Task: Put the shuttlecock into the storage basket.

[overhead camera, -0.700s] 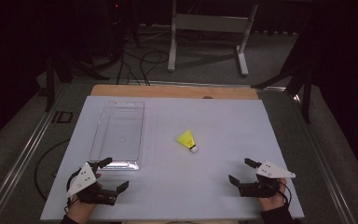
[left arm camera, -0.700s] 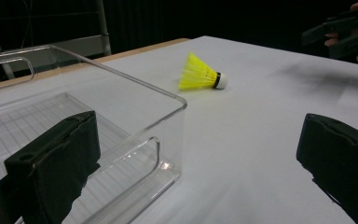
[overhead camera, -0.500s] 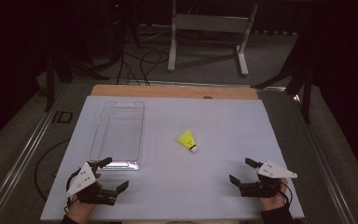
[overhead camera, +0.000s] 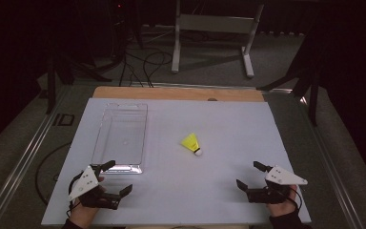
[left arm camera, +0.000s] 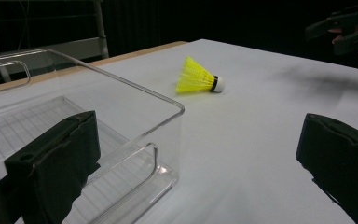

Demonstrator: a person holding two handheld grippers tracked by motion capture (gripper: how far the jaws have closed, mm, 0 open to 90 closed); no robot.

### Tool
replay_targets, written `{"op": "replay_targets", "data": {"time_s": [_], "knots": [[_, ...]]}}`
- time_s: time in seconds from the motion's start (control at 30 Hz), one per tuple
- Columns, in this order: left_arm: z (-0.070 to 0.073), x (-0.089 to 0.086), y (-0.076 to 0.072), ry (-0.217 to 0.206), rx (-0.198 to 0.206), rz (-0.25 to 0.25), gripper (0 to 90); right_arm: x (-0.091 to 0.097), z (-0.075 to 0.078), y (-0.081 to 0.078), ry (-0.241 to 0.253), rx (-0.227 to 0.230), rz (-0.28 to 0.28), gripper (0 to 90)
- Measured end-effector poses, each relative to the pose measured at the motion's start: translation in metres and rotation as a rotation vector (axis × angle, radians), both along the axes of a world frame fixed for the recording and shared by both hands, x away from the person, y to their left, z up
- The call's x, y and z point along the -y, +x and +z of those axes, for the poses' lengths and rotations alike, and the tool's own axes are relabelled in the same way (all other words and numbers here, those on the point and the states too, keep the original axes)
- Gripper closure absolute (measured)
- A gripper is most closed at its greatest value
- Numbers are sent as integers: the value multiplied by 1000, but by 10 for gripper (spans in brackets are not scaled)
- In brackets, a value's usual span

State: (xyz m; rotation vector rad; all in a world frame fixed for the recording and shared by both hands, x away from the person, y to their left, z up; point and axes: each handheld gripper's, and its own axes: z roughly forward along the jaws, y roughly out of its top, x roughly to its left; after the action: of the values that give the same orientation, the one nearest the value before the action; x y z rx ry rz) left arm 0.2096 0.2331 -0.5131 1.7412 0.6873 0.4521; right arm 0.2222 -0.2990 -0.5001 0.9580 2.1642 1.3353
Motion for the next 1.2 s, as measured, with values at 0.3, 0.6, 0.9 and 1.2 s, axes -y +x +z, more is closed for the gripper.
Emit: {"op": "replay_targets", "data": {"time_s": [0.3, 0.6, 0.9, 1.2], "knots": [[0, 0, 0, 2, 6, -11, 3, 8, 9, 3, -8, -40, -30, 81], [0, 1, 0, 3, 3, -13, 3, 0, 21, 12, -101, -155, 50, 79], [-1, 1, 0, 7, 3, -13, 3, 3, 34, 21, -175, -232, 78, 74], [-1, 1, 1, 7, 1, -17, 3, 0, 43, 28, -275, -306, 115, 73]]}}
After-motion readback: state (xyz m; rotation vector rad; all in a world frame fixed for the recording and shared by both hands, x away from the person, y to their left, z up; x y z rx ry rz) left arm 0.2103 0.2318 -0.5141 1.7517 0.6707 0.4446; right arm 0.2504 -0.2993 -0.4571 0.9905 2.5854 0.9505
